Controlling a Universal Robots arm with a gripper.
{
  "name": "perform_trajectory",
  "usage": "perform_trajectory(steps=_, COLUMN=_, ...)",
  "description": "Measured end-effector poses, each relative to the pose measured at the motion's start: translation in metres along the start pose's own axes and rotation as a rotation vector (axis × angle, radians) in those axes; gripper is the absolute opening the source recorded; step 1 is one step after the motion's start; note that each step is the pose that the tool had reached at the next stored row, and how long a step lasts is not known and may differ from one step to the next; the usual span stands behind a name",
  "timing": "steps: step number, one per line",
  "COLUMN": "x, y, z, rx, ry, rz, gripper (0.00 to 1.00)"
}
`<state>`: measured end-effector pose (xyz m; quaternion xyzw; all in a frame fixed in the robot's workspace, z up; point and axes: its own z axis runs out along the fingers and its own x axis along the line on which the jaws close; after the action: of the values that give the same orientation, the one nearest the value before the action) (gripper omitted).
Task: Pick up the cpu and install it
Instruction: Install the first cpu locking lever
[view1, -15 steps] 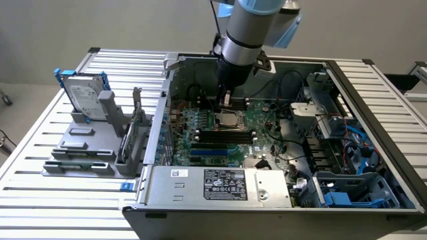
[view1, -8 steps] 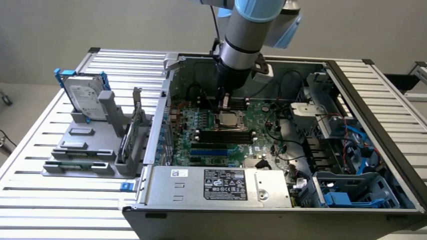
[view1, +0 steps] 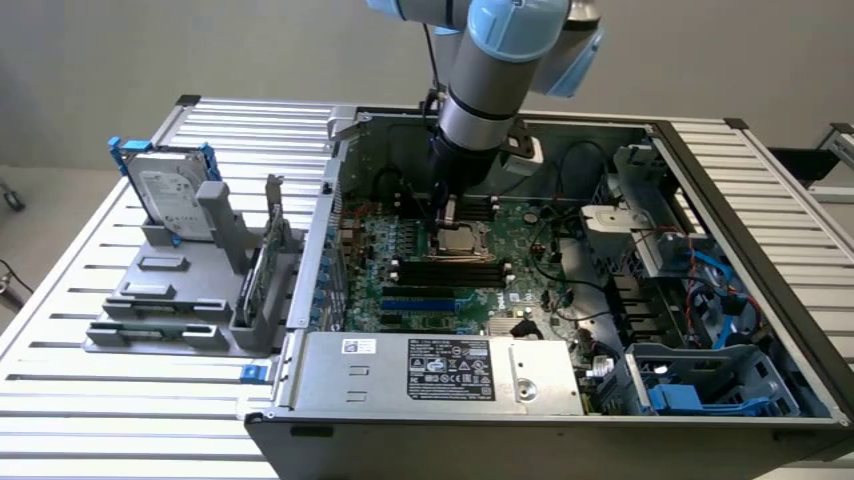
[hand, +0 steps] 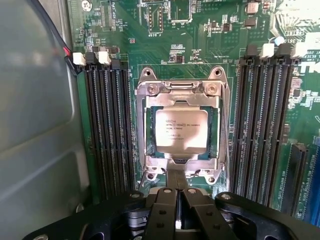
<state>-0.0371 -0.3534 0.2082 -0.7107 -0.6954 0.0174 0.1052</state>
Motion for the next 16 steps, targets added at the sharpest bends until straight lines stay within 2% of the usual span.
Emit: perform_trajectory(steps=16, x=-0.001, y=0.0015, z=0.0086, rx=0.0006, ry=0.016, rz=-0.003, gripper=0.11)
